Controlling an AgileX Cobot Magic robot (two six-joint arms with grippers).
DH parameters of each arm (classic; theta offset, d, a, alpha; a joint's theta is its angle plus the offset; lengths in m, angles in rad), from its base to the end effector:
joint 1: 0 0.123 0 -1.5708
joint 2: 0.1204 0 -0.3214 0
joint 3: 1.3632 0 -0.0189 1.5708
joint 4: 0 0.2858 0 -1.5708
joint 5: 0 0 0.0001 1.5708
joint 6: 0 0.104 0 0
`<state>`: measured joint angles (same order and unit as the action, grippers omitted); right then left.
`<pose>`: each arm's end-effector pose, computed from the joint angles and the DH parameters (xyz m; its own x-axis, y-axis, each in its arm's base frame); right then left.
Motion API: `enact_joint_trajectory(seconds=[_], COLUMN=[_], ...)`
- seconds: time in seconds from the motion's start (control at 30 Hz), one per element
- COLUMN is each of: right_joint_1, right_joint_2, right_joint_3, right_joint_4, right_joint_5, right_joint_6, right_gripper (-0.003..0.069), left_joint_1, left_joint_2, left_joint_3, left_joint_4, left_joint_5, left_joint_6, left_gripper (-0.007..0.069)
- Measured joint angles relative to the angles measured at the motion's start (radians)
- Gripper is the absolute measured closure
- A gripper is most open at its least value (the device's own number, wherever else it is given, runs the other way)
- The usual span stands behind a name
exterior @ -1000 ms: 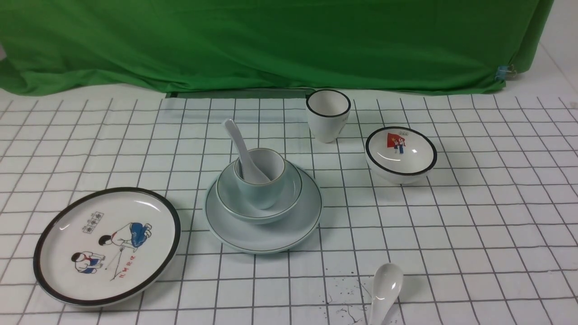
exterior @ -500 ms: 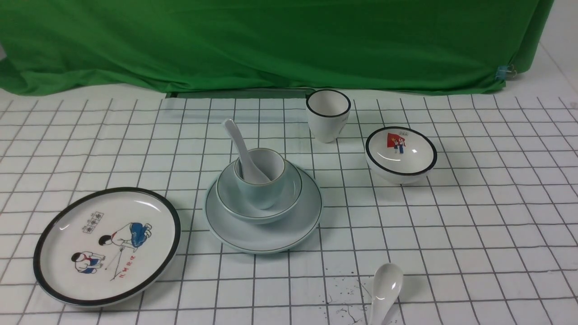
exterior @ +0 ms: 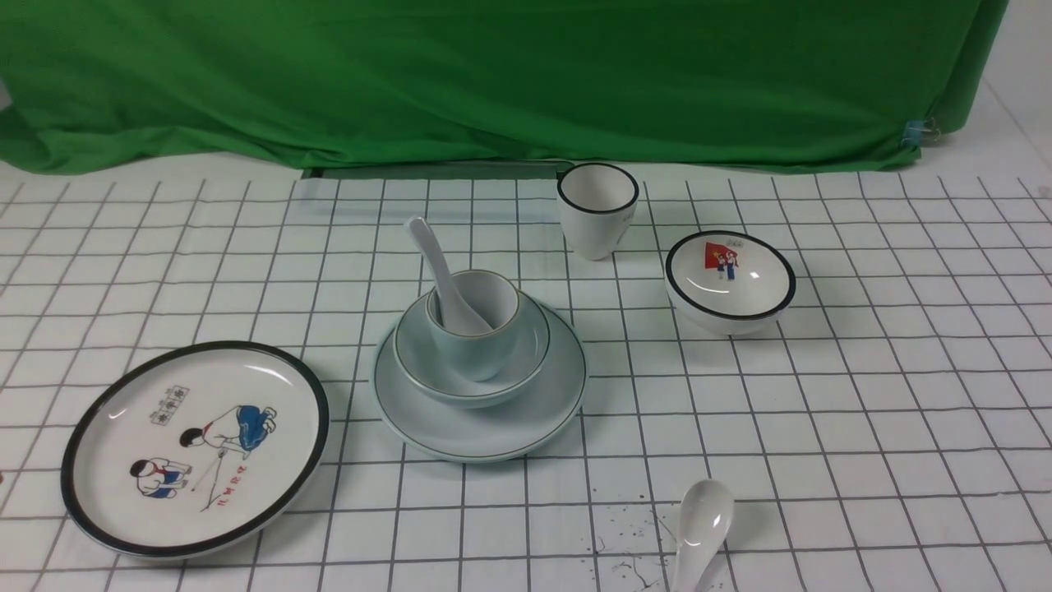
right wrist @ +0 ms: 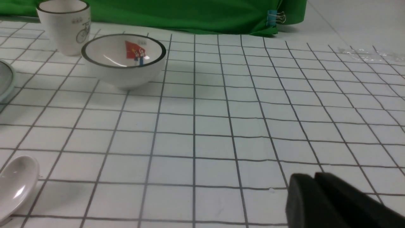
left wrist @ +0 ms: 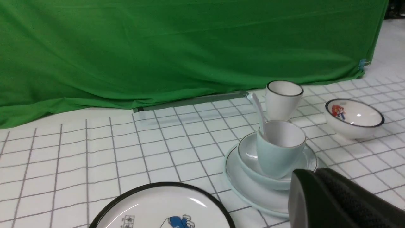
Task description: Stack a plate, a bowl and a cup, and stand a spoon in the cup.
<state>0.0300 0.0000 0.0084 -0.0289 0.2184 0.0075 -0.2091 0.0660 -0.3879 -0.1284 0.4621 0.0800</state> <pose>0.0673 0.0014 0.1884 -0.1385 -0.0249 -0.9901 -0.0267 0.9994 -0.0214 0.0404 -0.0147 0.3083 -0.0578 -0.0235 -0.9981 0.2612 0.9646 -0.0378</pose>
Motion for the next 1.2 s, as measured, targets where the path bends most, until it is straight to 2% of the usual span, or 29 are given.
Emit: enact_joint_trajectory(seconds=[0.1,0.2,0.27,0.37,0.5,0.77,1.2], right_joint_1=[0.0,0.0,0.0,0.0,0.0,0.0,0.0], right_joint_2=[0.0,0.0,0.0,0.0,0.0,0.0,0.0], right_joint_3=[0.0,0.0,0.0,0.0,0.0,0.0,0.0], right_joint_4=[0.0,0.0,0.0,0.0,0.0,0.0,0.0], right_joint_5=[0.0,0.0,0.0,0.0,0.0,0.0,0.0], right_joint_6=[0.0,0.0,0.0,0.0,0.0,0.0,0.0], right_gripper=[0.0575,0.057,0.0565,0.0557,0.0545,0.0536,0.0509], left_joint_1=[0.041,0.095,0.176,0.275,0.33,0.332,0.335], left_joint_2=[0.001,0.001,-0.002,-0.007,-0.048,-0.064,-0.064], left_joint_3=[0.102,0.174,0.243,0.318,0.387,0.394,0.395], left_joint_4=[-0.007,0.0,0.017,0.02,0.027,0.027,0.035], left_joint_5=[-0.253,-0.374,-0.418,-0.407,-0.385,-0.238,-0.232], left_joint_6=[0.002,0.003,0.004,0.004,0.004,0.004,0.004], left_gripper=[0.0655,0.0655,0.0655,0.0655,0.0655,0.0655,0.0655])
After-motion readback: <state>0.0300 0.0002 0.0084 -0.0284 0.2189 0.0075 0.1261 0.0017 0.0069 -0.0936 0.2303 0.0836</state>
